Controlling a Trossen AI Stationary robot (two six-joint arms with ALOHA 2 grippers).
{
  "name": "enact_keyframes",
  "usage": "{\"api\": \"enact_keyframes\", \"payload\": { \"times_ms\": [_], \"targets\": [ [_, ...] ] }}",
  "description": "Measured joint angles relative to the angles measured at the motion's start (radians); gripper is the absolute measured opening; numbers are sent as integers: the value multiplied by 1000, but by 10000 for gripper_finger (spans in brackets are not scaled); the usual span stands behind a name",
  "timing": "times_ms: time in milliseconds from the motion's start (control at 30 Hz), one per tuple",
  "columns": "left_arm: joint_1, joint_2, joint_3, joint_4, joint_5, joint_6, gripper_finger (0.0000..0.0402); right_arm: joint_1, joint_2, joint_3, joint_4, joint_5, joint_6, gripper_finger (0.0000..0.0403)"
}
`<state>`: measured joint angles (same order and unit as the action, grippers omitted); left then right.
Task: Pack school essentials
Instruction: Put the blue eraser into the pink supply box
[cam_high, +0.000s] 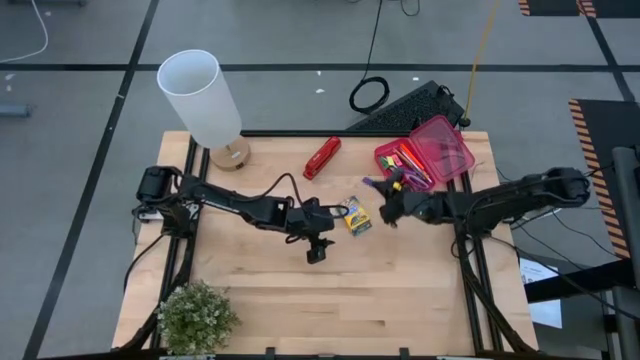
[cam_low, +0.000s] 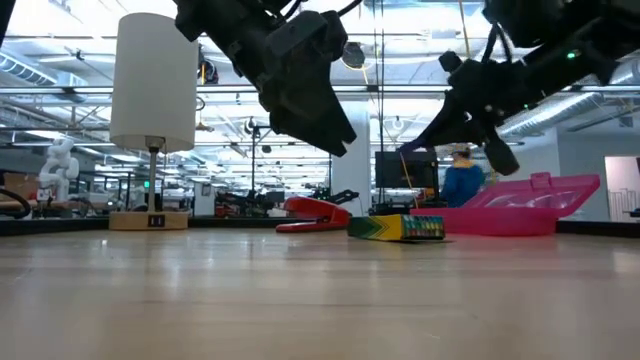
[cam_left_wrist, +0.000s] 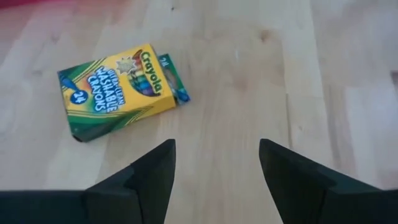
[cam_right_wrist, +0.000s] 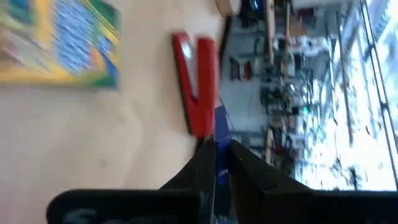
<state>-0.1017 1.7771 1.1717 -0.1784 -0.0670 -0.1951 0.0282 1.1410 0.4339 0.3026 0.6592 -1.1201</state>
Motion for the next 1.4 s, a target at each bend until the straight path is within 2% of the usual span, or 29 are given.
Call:
{"api": "enact_keyframes", "payload": {
  "times_ms": [200,567,700,867,1100,1400],
  "targets": [
    [1,0,0,0,-35,1,234,-170,-55,0,-74,-4,-51,23],
    [1,0,0,25,-35,9,234,-461,-56,0,-99,-46,-34,23],
    [1,0,0,30,-34,11,234,-545,-55,0,-107,-139,-20,23],
    [1,0,0,50,-34,16,234,-612,-30,0,-98,-243,6,23],
    [1,0,0,56,-34,16,234,-669,74,0,-66,-320,13,28],
    [1,0,0,57,-33,12,234,-712,186,0,-59,-325,9,31]
  ]
}}
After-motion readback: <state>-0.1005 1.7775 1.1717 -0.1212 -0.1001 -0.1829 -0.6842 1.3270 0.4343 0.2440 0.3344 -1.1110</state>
